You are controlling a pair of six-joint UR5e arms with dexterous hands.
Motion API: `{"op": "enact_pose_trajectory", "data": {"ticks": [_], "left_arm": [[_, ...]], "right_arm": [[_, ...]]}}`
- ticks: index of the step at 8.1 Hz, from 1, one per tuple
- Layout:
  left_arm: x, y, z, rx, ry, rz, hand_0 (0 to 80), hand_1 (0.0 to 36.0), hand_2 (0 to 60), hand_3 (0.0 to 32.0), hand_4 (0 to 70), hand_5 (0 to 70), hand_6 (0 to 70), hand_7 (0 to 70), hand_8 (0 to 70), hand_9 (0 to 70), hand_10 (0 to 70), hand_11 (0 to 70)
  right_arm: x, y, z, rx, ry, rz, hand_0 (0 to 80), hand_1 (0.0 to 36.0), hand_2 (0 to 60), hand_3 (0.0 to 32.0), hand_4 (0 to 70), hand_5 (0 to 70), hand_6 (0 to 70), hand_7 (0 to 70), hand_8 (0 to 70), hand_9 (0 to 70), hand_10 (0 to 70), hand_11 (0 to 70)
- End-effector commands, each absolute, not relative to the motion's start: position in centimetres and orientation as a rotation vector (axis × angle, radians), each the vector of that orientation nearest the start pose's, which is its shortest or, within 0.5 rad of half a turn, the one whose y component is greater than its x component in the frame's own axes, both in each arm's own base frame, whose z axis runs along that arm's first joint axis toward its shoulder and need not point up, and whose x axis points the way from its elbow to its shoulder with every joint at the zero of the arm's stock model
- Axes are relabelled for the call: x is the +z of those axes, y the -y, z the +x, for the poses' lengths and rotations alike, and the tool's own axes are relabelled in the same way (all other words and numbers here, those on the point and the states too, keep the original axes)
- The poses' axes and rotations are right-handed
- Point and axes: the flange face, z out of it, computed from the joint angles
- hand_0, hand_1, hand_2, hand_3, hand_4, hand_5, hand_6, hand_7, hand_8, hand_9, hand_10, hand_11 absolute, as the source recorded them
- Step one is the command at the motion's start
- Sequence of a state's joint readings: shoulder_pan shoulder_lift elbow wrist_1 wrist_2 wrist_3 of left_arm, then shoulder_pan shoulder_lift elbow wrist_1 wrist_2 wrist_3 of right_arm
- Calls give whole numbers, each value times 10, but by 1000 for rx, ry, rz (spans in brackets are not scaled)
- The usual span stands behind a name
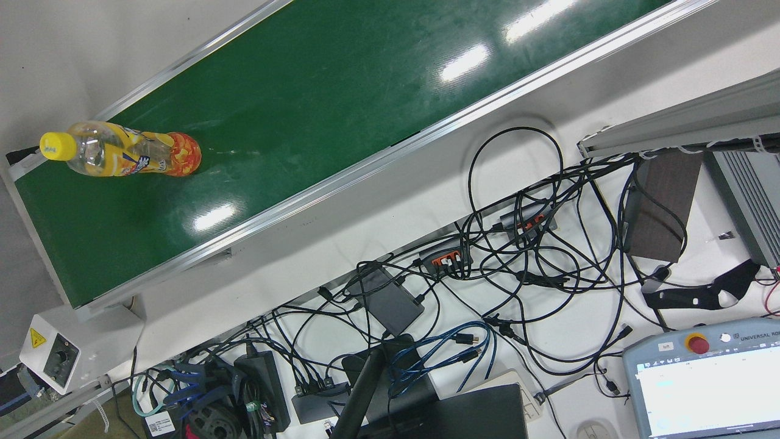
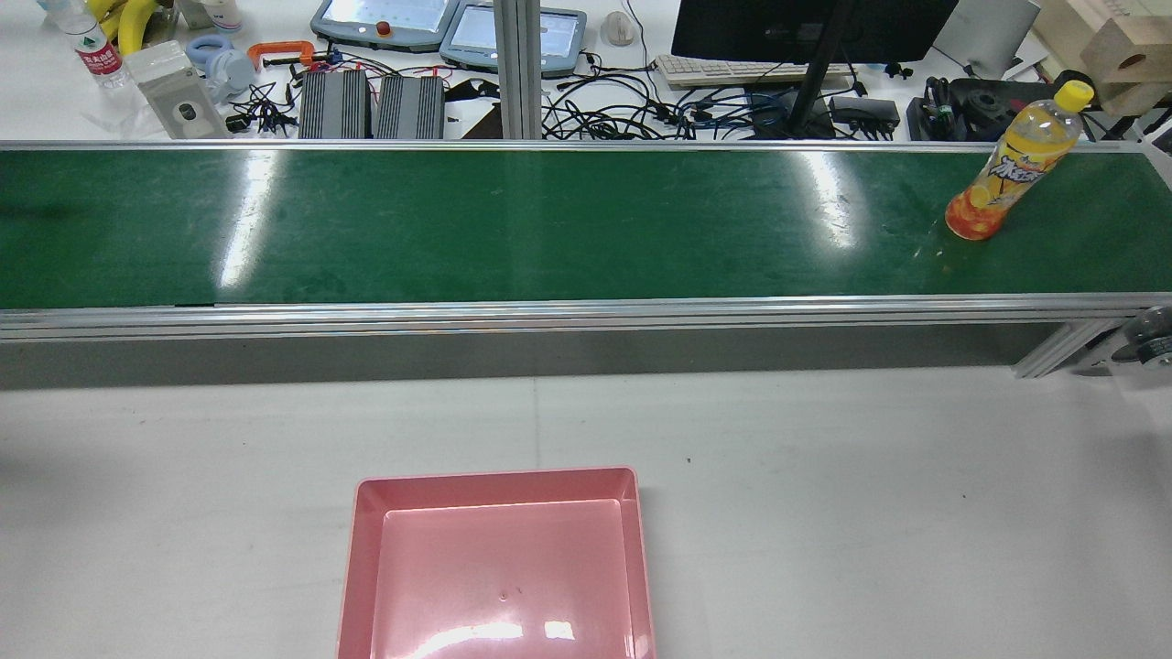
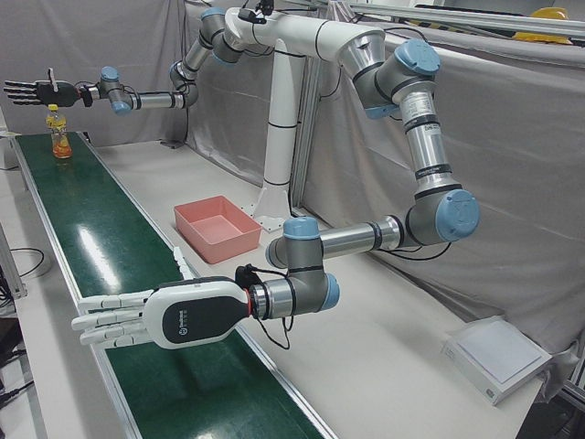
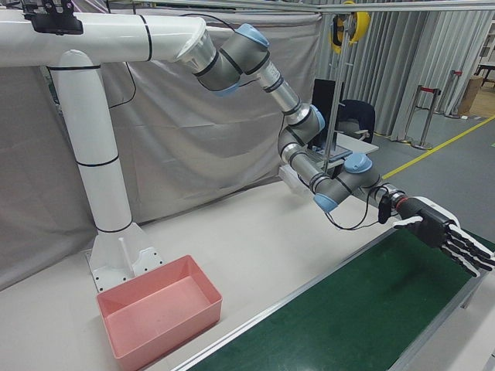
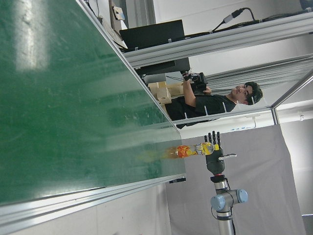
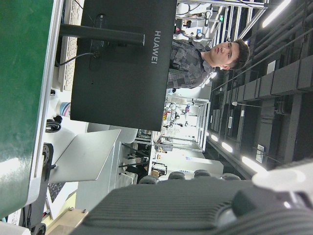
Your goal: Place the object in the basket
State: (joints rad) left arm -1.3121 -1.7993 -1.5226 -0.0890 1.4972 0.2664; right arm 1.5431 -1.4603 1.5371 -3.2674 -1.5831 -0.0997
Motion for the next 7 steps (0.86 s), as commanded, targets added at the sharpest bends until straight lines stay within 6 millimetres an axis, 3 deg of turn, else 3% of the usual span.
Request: {"op": "enact_pose_trajectory", "data": {"ticks": [1, 7], "left_arm": [[576, 620, 23, -1719, -2308, 67, 509, 151, 0, 0, 57, 49, 0, 0, 0, 0, 40, 79], [573, 621, 37, -1681, -2322, 51, 505, 148, 0, 0, 59, 46, 0, 0, 0, 0, 40, 78]], "right_arm": [[659, 536, 117, -2344, -2239, -66, 0, 0, 0, 0, 0, 0, 0, 0, 0, 0, 0, 0], [659, 536, 117, -2344, -2239, -66, 0, 0, 0, 0, 0, 0, 0, 0, 0, 0, 0, 0]]}}
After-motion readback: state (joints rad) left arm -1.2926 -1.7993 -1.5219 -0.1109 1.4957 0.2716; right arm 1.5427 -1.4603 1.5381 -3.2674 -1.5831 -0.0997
